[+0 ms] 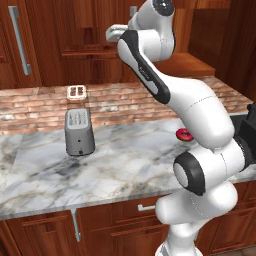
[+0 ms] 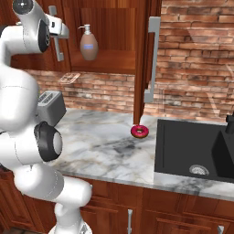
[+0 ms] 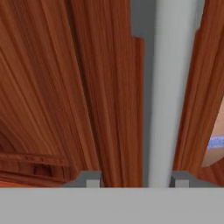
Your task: Pick the sponge and soap dispenser from the cabinet and place them on the counter.
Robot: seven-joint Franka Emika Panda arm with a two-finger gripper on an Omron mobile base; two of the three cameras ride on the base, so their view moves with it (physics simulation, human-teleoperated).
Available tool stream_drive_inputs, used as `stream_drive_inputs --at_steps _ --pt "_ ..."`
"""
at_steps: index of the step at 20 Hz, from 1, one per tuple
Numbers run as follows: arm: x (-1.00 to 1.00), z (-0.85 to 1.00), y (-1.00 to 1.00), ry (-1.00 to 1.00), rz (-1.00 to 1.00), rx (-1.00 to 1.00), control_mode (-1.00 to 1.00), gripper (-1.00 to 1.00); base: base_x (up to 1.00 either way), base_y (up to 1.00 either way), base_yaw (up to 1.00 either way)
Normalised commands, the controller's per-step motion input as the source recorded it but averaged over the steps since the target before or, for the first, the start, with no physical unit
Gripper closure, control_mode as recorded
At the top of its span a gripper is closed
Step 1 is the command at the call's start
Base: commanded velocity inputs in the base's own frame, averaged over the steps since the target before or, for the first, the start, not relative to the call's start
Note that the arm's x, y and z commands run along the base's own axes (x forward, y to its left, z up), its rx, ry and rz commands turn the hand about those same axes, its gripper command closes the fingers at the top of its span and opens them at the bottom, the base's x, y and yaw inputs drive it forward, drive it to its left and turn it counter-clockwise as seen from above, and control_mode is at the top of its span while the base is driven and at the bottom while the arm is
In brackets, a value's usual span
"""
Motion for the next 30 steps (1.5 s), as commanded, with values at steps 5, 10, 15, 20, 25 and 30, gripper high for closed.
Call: stream_drive_inputs --at_steps 5,10,15,20,25,30 --pt "-0.18 -0.44 0.65 0.02 0.0 0.0 -1.0 1.0 0.0 0.0 0.0" --pt "-0.24 -0.44 0.68 0.01 0.0 0.01 -1.0 1.0 0.0 0.0 0.0" --pt "-0.3 -0.43 0.71 0.0 0.0 0.0 -1.0 1.0 0.0 0.0 0.0" --pt "-0.34 -0.44 0.78 0.0 0.0 0.0 -1.0 1.0 0.0 0.0 0.0" --pt "-0.32 -0.44 0.81 0.0 0.0 0.0 -1.0 1.0 0.0 0.0 0.0" --pt "-0.31 -0.42 0.85 0.0 0.0 0.0 -1.0 1.0 0.0 0.0 0.0"
